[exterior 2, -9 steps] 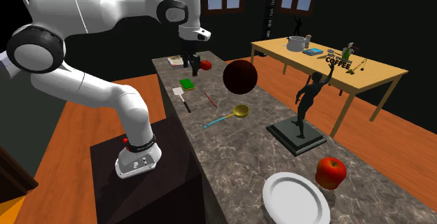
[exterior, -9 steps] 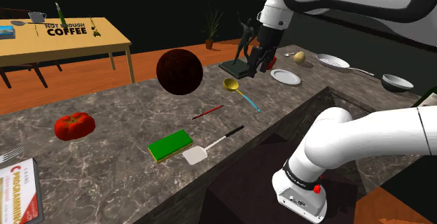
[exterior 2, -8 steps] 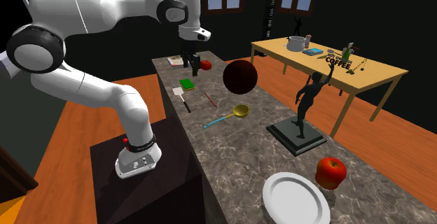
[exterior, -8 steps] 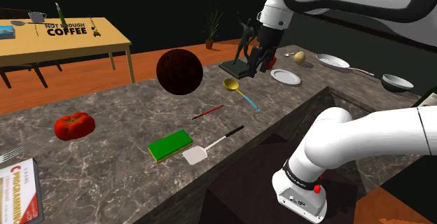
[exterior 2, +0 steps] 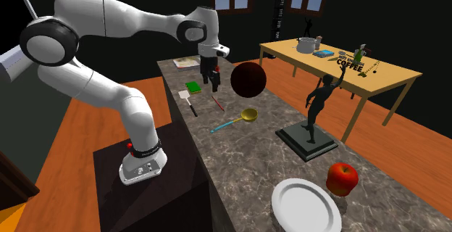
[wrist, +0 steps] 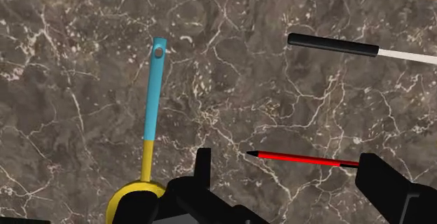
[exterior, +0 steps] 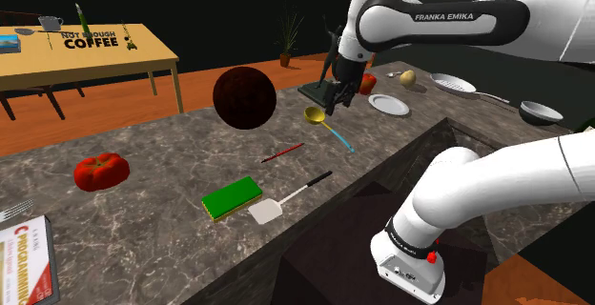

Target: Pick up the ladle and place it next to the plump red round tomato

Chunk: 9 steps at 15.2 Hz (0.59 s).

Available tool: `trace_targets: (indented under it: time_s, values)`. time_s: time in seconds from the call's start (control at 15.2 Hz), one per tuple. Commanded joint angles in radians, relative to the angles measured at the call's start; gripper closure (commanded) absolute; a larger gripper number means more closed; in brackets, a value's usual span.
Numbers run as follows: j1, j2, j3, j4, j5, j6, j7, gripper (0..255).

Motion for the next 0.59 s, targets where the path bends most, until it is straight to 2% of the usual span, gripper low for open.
trace_targets:
  time_s: [0.0,0.53]
  values:
    - [-0.019,0.036,-0.007,-0.036,-0.029,0.085,0.0,0]
    - [-0.095,0.262,-0.028,-0.064,-0.148,0.386,0.036,0]
